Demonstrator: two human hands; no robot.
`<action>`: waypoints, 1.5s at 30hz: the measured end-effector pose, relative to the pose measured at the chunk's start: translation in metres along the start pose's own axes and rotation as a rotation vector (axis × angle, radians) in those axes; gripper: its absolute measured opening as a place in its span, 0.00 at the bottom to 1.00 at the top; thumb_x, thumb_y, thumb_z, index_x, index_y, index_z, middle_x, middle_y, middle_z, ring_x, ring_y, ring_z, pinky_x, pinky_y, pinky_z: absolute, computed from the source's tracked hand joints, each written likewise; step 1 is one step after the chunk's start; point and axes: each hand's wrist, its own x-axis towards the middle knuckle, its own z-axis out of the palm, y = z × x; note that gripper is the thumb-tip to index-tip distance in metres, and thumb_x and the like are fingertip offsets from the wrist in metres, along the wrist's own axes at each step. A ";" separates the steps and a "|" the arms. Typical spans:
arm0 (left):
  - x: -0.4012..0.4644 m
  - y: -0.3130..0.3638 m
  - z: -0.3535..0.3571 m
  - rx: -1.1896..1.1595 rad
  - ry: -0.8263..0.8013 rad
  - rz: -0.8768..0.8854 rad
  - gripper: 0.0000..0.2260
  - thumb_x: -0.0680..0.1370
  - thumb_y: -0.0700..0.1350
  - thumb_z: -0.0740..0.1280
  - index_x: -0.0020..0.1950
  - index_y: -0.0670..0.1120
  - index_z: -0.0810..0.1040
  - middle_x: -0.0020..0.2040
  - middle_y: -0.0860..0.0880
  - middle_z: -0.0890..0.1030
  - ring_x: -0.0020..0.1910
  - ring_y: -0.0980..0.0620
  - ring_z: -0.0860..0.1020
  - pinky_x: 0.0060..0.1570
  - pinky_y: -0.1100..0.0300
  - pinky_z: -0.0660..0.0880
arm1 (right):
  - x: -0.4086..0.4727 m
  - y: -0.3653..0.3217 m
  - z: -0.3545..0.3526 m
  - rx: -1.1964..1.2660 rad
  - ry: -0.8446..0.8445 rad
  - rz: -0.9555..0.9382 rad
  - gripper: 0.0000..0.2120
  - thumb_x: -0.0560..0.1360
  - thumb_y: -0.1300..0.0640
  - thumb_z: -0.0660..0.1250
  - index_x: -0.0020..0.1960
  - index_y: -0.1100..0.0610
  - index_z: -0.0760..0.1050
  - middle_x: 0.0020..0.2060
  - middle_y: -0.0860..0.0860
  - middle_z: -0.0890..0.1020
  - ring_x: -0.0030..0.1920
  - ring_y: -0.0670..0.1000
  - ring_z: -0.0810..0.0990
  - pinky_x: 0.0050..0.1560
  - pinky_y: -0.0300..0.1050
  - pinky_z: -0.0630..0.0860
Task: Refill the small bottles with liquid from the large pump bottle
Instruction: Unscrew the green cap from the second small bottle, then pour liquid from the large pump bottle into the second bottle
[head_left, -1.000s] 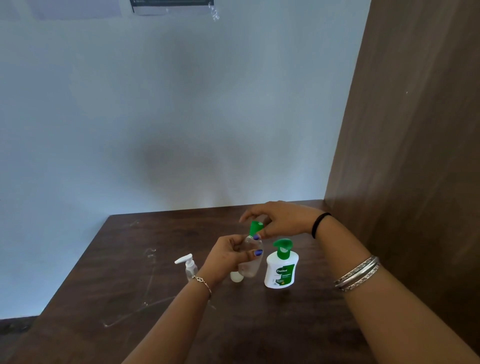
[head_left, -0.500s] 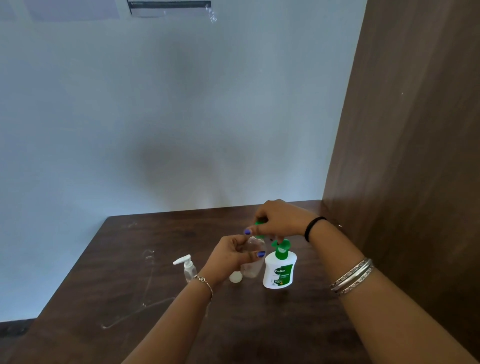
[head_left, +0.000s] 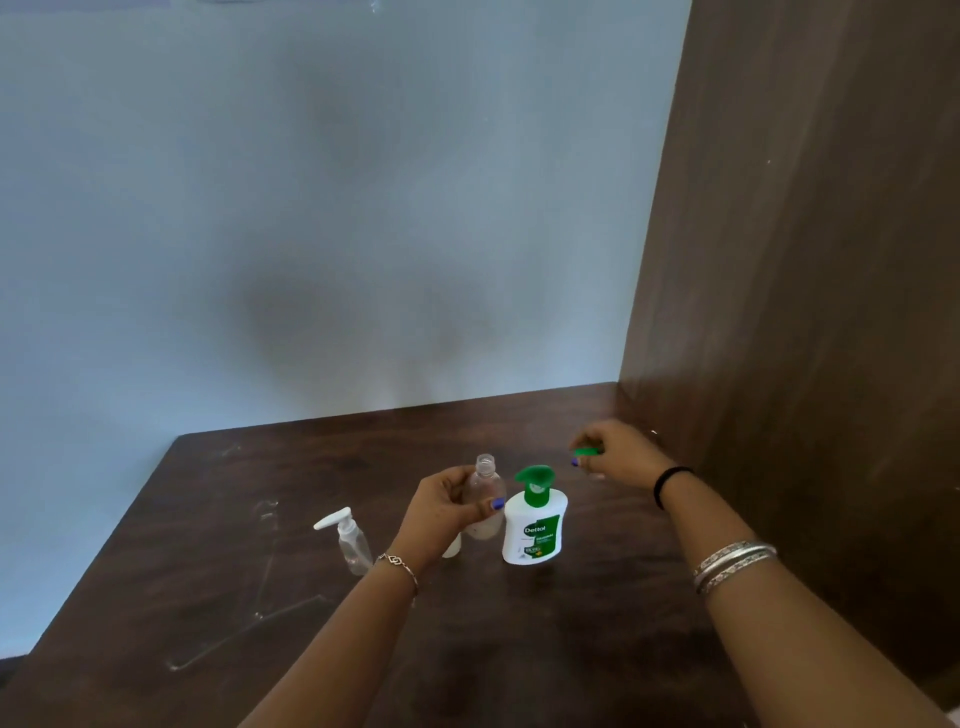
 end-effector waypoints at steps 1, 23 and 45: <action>0.002 -0.003 0.004 0.000 0.015 -0.007 0.16 0.67 0.34 0.73 0.54 0.38 0.77 0.42 0.49 0.81 0.38 0.60 0.79 0.39 0.71 0.76 | -0.001 0.015 0.009 0.006 0.020 0.059 0.10 0.74 0.62 0.70 0.53 0.66 0.79 0.44 0.61 0.81 0.37 0.52 0.78 0.32 0.33 0.72; -0.009 -0.039 0.021 0.078 0.165 -0.122 0.16 0.57 0.51 0.74 0.41 0.50 0.77 0.46 0.41 0.83 0.44 0.49 0.79 0.51 0.46 0.76 | -0.015 0.112 0.102 -0.258 -0.147 0.223 0.18 0.67 0.53 0.74 0.55 0.55 0.76 0.56 0.53 0.75 0.59 0.55 0.75 0.57 0.44 0.72; 0.029 -0.038 0.018 0.452 0.040 -0.066 0.20 0.67 0.46 0.75 0.58 0.45 0.77 0.51 0.49 0.81 0.49 0.55 0.77 0.45 0.67 0.68 | 0.058 -0.017 0.067 0.110 -0.182 0.192 0.19 0.77 0.53 0.54 0.47 0.61 0.81 0.51 0.58 0.82 0.46 0.54 0.77 0.52 0.47 0.72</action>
